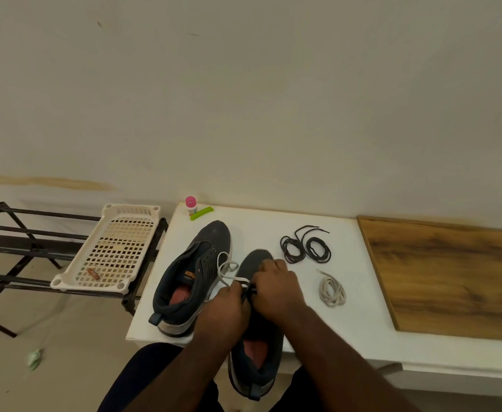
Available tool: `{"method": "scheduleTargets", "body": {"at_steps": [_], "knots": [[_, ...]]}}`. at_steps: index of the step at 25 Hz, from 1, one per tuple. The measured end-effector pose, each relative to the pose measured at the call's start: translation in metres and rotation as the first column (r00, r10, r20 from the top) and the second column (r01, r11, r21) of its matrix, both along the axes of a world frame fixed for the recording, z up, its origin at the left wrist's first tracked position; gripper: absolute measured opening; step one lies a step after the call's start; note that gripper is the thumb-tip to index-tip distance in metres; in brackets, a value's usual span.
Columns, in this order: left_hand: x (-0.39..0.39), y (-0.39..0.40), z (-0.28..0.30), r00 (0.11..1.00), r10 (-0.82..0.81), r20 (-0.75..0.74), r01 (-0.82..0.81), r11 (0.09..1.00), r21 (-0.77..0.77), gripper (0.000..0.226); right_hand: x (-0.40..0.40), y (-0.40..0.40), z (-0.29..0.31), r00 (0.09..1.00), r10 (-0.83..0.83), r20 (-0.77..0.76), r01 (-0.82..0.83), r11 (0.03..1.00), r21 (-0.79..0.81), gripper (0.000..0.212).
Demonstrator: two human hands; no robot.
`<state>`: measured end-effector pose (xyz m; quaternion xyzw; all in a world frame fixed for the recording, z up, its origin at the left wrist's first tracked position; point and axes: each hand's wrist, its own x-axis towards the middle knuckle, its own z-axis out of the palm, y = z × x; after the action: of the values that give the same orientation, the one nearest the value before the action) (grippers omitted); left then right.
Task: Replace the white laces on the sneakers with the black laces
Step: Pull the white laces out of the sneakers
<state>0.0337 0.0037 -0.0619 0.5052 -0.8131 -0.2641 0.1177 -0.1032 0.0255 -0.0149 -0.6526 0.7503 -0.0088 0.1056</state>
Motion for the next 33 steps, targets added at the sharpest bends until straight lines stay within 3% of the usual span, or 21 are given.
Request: {"method": "scheduleTargets", "body": {"at_steps": [4,8,11,15,21,26,30,33], "knots": [[0.0,0.0,0.001,1.0,0.03,0.004,-0.03,1.0,0.007,0.028,-0.008,0.001,0.002,0.991,-0.086,-0.107,0.085,0.996,-0.011,0.028],[-0.002,0.0,0.004,0.999,0.035,0.007,-0.035,0.999,0.013,0.02,-0.03,0.006,0.002,0.943,-0.331,-0.023,0.32,0.926,-0.2,0.025],[-0.003,0.002,0.002,1.0,0.014,-0.009,-0.014,0.999,-0.032,0.023,-0.019,0.003,-0.001,0.978,-0.203,0.04,0.206,0.965,-0.163,0.03],[-0.002,0.002,-0.002,0.999,-0.013,-0.046,0.011,0.999,-0.033,0.028,0.002,0.0,-0.005,0.994,-0.016,-0.107,0.014,1.0,-0.014,0.026],[-0.003,0.0,-0.002,0.999,0.003,-0.051,-0.002,1.0,0.005,0.03,0.003,0.001,-0.003,0.996,-0.025,-0.08,0.025,1.0,-0.008,0.027],[-0.003,-0.001,0.0,0.998,0.042,-0.04,-0.041,0.999,0.03,0.022,-0.019,0.001,0.004,0.971,-0.235,0.048,0.239,0.965,-0.107,0.025],[-0.003,0.0,-0.001,0.998,0.017,-0.06,-0.016,1.0,0.014,0.029,-0.001,0.001,0.0,0.999,-0.034,-0.012,0.034,0.999,-0.009,0.029],[-0.004,0.001,0.003,0.998,0.027,-0.058,-0.026,0.999,0.03,0.026,0.004,0.001,-0.002,0.997,0.004,-0.079,-0.005,1.0,-0.013,0.028]]}}
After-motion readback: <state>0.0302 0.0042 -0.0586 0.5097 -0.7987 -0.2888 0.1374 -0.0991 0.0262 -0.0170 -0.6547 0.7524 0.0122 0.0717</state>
